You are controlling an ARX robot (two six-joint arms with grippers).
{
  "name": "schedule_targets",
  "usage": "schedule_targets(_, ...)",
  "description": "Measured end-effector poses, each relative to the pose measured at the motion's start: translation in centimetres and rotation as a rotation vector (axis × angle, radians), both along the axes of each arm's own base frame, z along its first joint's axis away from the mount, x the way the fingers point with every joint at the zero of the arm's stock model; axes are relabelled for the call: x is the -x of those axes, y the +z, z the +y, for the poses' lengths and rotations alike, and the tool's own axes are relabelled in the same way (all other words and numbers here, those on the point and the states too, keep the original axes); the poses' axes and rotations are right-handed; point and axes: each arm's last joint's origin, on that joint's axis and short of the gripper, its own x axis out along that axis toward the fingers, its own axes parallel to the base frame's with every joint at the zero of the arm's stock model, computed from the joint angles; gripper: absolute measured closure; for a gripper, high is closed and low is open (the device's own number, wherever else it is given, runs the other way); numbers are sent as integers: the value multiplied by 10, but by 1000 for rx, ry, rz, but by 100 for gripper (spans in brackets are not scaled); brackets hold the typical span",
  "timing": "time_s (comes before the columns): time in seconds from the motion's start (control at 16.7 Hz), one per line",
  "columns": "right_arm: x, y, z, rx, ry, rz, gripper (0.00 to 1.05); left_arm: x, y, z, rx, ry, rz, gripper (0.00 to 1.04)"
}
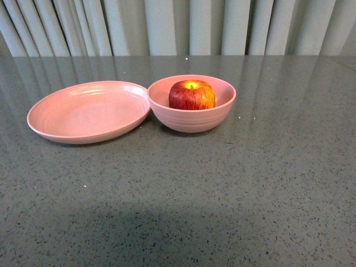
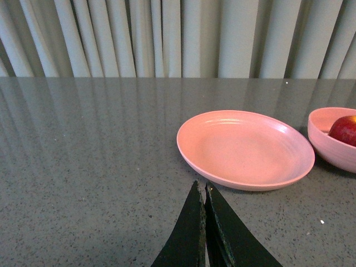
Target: Move apple from plate to bowl
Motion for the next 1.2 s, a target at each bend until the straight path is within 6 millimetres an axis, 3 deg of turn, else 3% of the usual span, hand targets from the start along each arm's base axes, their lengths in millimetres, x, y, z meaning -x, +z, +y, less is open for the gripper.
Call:
schedule_targets(0.6, 0, 0, 0, 0, 0, 0, 7, 19, -19, 0, 0, 0, -13, 104)
schedule_targets(1.14, 0, 0, 0, 0, 0, 0, 7, 36, -25, 0, 0, -4, 36, 104)
schedule_targets(1.2, 0, 0, 0, 0, 0, 0, 7, 39, -21, 0, 0, 0, -21, 104)
